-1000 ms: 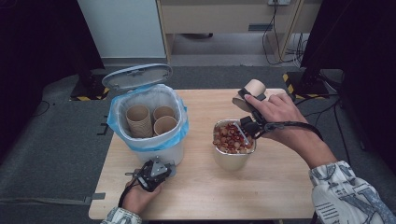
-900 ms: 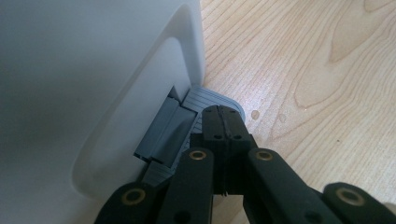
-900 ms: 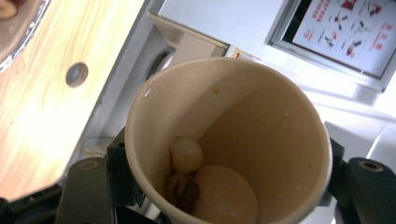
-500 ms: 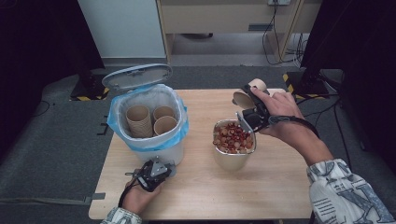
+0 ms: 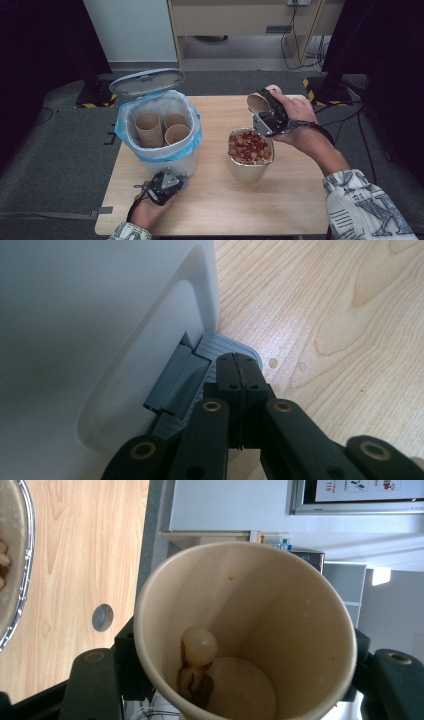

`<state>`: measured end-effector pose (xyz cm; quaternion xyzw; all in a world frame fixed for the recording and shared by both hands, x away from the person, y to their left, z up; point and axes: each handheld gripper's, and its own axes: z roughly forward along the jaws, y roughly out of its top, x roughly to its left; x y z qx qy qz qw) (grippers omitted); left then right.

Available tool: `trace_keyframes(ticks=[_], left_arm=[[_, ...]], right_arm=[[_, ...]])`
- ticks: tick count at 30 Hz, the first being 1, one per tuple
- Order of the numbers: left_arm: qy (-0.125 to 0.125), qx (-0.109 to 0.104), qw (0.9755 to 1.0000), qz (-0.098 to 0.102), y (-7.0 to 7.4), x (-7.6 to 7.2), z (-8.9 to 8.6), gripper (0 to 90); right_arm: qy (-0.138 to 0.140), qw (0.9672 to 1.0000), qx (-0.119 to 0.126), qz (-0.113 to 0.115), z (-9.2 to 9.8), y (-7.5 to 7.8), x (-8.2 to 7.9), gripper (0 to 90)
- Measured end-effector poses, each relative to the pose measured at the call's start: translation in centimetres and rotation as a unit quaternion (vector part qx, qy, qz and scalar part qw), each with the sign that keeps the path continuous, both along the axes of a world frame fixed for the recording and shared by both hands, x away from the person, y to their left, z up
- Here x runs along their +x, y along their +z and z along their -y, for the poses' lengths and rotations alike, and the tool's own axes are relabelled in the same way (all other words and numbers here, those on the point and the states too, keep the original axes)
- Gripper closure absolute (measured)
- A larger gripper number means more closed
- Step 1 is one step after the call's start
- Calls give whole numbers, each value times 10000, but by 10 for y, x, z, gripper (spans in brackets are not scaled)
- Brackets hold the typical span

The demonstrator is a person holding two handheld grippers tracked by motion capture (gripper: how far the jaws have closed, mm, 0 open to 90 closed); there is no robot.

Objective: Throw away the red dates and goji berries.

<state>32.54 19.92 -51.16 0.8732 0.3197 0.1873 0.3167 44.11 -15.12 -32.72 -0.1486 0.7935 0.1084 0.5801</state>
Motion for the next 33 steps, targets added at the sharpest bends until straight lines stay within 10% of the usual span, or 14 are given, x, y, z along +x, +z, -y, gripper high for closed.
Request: trace_keyframes(ticks=[33], left_arm=[[9,-36,10000,-10,0,0,0,899]], right_arm=[[2,9926,1079,-552,-8,4,9,316]])
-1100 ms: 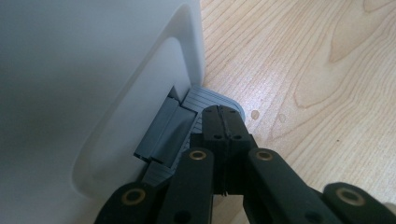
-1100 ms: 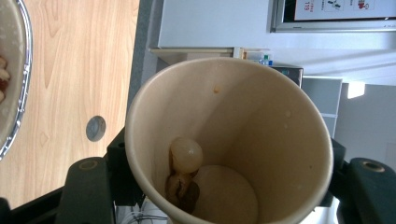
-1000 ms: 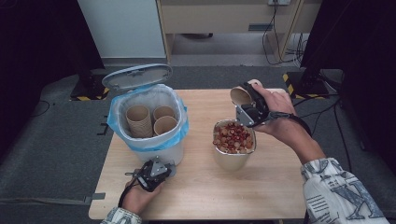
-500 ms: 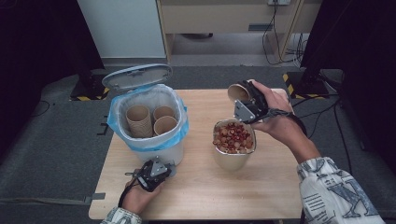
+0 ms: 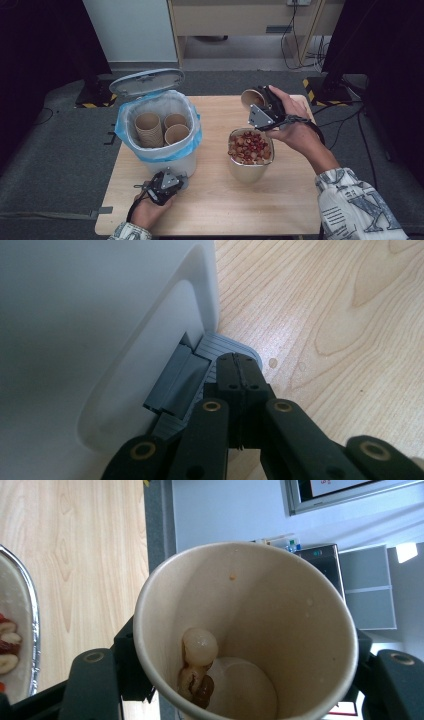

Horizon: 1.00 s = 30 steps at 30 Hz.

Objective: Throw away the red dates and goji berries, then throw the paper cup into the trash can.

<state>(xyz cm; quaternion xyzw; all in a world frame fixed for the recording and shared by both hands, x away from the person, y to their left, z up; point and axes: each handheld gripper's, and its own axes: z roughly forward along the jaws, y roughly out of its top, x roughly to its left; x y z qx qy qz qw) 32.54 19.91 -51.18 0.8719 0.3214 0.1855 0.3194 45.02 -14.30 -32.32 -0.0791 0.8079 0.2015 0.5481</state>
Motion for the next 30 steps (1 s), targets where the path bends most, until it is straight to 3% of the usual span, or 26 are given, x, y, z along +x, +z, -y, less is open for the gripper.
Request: trace_keyframes(ticks=[10,14,25,30], left_arm=[[-2,0,10000,0,0,0,0,898],[2,-1,10000,4,0,0,0,899],[2,4,10000,3,0,0,0,899],[2,-22,10000,-3,0,0,0,899]], right_arm=[[33,9997,172,-141,-2,-2,0,316],[69,9990,361,-255,-3,-1,1,316],[115,9945,865,-587,-5,2,3,317],[151,9902,1144,-792,-5,4,5,317]])
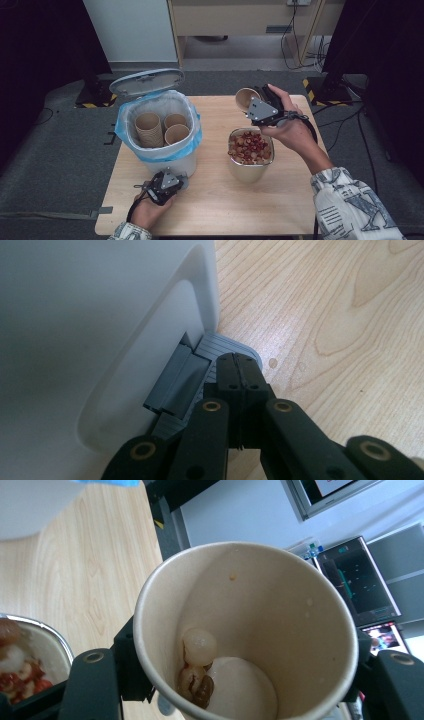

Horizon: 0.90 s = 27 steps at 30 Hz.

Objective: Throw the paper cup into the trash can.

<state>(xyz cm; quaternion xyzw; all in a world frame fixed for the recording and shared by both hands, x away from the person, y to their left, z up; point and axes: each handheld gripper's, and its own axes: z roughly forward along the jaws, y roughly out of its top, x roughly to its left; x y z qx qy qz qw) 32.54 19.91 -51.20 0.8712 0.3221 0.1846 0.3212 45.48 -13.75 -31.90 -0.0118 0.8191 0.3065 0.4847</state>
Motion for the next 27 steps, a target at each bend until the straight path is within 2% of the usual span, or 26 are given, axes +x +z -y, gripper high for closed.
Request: trace_keyframes(ticks=[6,9,15,22,27], left_arm=[[1,-39,10000,-17,0,1,-1,899],[-7,-32,10000,-10,0,1,-1,899],[-6,-23,10000,-3,0,0,-1,899],[-15,-18,10000,3,0,0,-1,899],[-21,9,10000,8,0,1,-1,899]], right_arm=[[83,9982,466,-356,-2,4,2,317],[173,9955,745,-557,-5,6,3,316],[278,9903,1047,-872,-12,7,5,316],[325,9811,1431,-1260,-19,6,10,316],[392,9718,1768,-1510,-23,9,12,316]])
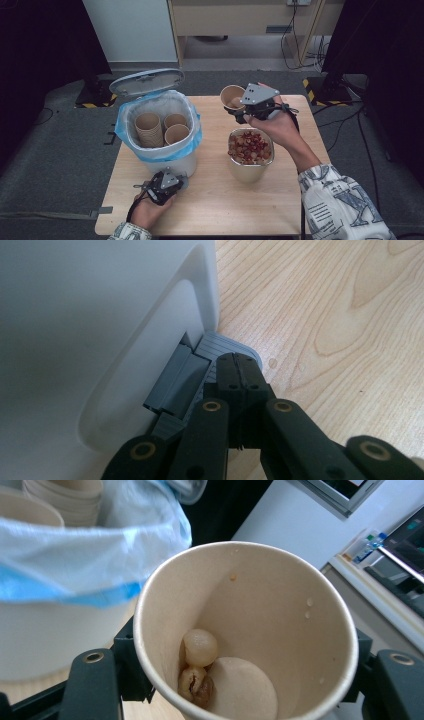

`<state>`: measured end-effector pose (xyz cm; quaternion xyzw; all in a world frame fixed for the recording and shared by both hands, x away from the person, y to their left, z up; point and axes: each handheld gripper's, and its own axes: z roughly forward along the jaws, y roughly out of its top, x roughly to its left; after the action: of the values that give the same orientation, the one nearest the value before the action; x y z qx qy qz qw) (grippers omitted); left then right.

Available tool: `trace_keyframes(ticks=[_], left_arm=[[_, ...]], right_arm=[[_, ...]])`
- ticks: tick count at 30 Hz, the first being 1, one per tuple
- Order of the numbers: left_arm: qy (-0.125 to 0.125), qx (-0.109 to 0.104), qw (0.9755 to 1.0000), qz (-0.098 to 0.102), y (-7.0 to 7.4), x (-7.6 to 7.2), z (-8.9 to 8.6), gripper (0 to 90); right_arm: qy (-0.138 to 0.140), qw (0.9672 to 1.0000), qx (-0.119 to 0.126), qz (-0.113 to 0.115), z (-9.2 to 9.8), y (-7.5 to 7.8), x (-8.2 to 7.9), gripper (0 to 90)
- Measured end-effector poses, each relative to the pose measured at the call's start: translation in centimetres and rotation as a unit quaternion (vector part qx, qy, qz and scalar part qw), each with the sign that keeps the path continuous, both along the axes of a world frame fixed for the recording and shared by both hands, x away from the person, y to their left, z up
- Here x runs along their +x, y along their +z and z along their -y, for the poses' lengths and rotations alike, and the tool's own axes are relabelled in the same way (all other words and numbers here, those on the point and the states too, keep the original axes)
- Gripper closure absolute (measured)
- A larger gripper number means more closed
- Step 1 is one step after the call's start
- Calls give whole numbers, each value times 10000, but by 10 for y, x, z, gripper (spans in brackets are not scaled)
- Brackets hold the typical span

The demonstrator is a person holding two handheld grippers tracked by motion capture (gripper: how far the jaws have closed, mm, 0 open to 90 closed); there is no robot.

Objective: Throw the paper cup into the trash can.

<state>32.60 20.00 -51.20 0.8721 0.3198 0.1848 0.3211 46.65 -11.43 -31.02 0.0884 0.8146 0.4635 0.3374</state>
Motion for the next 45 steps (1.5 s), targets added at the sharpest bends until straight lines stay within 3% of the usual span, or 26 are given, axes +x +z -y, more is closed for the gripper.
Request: trace_keyframes(ticks=[3,19,33,45], left_arm=[[2,11,10000,-8,0,0,0,899],[-3,-5,10000,-5,0,0,0,899],[0,14,10000,-10,0,0,0,899],[1,5,10000,-15,0,0,0,898]], right_arm=[[26,9997,188,-135,-3,3,1,316],[145,9955,716,-607,-14,19,3,315],[180,9911,984,-876,-24,29,6,313],[360,9871,1160,-1042,-45,41,3,312]])
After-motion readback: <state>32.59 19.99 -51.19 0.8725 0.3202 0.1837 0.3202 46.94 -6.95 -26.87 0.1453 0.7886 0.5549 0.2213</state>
